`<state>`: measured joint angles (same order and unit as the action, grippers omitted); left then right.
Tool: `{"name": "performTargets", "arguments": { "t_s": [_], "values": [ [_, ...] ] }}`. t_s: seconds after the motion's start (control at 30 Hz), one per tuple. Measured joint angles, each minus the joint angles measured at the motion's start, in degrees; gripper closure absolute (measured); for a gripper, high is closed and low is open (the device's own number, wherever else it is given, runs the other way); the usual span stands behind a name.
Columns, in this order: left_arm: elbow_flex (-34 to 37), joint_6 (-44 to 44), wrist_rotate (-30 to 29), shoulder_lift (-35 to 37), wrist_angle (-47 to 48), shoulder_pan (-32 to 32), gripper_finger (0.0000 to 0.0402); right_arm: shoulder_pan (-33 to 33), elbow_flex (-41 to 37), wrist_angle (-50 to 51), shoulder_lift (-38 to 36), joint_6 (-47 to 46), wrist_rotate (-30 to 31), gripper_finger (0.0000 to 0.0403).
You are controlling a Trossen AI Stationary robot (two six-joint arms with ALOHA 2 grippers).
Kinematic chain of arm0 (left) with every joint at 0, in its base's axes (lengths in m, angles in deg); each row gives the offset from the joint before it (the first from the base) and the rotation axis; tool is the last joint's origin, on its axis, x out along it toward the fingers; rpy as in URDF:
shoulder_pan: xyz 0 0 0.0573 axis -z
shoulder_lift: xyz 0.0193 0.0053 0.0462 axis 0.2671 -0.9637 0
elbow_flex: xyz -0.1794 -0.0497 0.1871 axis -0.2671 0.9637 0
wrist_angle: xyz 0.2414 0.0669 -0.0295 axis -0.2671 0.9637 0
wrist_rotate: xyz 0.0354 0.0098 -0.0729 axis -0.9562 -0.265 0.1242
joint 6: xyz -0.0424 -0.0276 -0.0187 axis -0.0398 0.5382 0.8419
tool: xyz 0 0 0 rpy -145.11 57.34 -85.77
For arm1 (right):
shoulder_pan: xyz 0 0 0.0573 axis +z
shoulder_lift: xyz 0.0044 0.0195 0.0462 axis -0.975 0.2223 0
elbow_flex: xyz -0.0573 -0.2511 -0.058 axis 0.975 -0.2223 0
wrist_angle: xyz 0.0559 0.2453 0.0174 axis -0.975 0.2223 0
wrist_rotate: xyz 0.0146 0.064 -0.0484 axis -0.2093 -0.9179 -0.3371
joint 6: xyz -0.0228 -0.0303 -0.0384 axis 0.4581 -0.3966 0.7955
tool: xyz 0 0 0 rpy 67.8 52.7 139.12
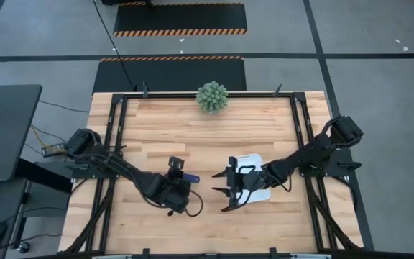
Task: Nest measuring cups in basket
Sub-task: Put the measuring cups into the white bin
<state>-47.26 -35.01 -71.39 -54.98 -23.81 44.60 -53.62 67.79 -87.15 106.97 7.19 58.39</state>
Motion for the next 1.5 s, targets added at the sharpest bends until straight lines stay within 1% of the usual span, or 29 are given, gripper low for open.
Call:
{"name": "performTargets", "arguments": {
  "t_s": [0.23,0.37,0.47,0.57,0.73,0.9,1.0,1.1,1.27,1.5],
  "values": [
    [6.35,1.66,-0.53,7.51,-2.23,3.88,0.0332,-1.45,6.93,1.06,5.42,1.13,-0.12,0.0201],
    [11.6,2.37,-0.46,13.41,-6.5,5.82,0.0333,-2.42,10.82,2.48,9.09,1.15,-0.21,0.0193],
    [16.06,2.05,-0.44,17.69,-11.52,7.09,0.0333,-3.38,14.1,4.47,11.68,0.22,-0.21,0.0183],
    [20.11,1.56,-0.42,21.67,-16.82,8.04,0.0333,-4.33,17.38,7.05,13.97,-0.87,-1.56,0.0171],
    [26.34,1.45,-1.17,27.87,-23.12,9.37,0.0333,-5.56,22.52,10.35,17.19,-1.44,-3.14,0.0149],
    [32.7,0.08,-3.52,32.29,-31.94,10.15,0.0333,-6.91,26.6,16.37,19.06,-1.44,-3.9,0.0125],
    [36.29,0.48,-4.75,33.82,-37.81,10.12,0.0332,-7.9,28.65,20.79,19.21,-1.45,-5.83,0.0108],
    [38.81,1.36,-4.91,34.32,-41.76,10.07,0.0322,-8.53,30.08,24.63,19.19,-1.55,-6.7,0.0091],
    [42.22,1.78,-6.0,34.3,-47.13,10.72,0.0284,-9.1,31.63,27.34,19.14,-1.65,-6.81,0.0072],
    [48.02,3.06,-10.31,35.07,-54.98,12.71,0.024,-9.85,31.76,27.48,19.75,-2.06,-8.01,0.0068]
  ]
}}
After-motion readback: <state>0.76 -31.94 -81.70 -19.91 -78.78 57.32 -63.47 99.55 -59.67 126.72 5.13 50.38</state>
